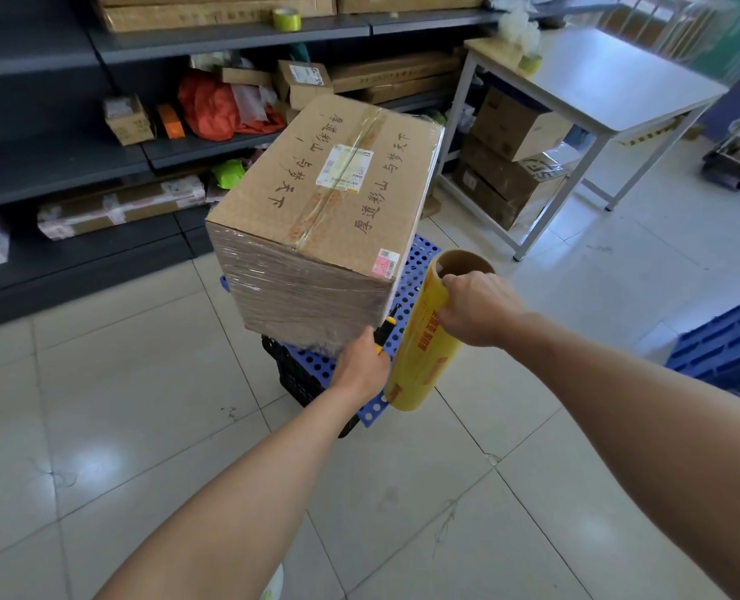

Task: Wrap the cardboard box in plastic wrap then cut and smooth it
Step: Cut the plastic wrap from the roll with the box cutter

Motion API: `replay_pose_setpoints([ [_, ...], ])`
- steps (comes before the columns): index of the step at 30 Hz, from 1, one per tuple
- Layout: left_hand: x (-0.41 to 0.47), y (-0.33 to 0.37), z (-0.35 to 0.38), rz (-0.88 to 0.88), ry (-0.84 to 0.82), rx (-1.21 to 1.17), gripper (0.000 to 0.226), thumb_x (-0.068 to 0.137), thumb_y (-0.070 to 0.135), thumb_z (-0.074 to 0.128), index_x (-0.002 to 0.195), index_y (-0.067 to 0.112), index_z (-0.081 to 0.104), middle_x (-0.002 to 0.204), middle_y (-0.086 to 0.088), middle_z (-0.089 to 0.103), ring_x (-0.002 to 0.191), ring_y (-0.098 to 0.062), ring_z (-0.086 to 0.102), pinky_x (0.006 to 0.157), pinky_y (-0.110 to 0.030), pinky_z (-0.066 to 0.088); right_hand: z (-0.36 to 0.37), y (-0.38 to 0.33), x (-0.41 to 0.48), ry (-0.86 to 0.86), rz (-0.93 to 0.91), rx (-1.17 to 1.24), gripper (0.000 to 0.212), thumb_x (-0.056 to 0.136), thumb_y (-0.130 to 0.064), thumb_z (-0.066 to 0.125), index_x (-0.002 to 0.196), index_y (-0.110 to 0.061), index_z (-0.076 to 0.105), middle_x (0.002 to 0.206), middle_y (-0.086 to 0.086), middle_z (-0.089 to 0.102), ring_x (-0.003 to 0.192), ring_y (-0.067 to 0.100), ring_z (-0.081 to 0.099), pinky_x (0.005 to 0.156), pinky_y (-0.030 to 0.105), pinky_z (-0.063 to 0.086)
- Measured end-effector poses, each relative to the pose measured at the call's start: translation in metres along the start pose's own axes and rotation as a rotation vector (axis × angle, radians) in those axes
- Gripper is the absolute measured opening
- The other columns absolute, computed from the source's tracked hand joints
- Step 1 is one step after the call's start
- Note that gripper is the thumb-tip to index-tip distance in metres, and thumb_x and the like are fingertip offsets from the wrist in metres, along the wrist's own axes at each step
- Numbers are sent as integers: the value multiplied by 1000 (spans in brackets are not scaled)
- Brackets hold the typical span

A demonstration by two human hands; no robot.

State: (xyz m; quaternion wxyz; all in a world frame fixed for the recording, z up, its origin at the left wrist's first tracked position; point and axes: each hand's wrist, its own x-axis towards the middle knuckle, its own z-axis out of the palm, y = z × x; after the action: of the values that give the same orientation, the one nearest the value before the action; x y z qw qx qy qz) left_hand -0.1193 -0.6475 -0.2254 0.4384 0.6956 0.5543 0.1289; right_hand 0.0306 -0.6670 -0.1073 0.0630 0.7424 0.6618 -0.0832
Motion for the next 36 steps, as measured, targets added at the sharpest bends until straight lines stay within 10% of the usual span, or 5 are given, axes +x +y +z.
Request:
replay_pose_setpoints([
  [13,2,-18,-9,-7,-20,262,10,97,14,42,104,8,46,88,-6,51,80,-26,53,63,-34,39,-7,0,2,10,-19,-7,17,87,-21,47,78,-13,59,64,-2,55,58,15,55,49,22,37],
  [19,-2,-47,13,-116,-143,382,4,94,9,40,95,12,38,86,-8,49,73,-24,48,59,-34,35,-14,11,-2,32,39,50,33,87,-20,47,117,-10,58,73,0,58,74,23,63,68,36,55],
  [36,17,-36,5,-206,-323,553,28,91,0,44,118,5,46,104,-10,49,90,-25,50,71,-31,42,-12,15,-2,30,113,26,12,87,-17,47,80,-14,56,67,-2,53,67,20,59,60,30,50],
])
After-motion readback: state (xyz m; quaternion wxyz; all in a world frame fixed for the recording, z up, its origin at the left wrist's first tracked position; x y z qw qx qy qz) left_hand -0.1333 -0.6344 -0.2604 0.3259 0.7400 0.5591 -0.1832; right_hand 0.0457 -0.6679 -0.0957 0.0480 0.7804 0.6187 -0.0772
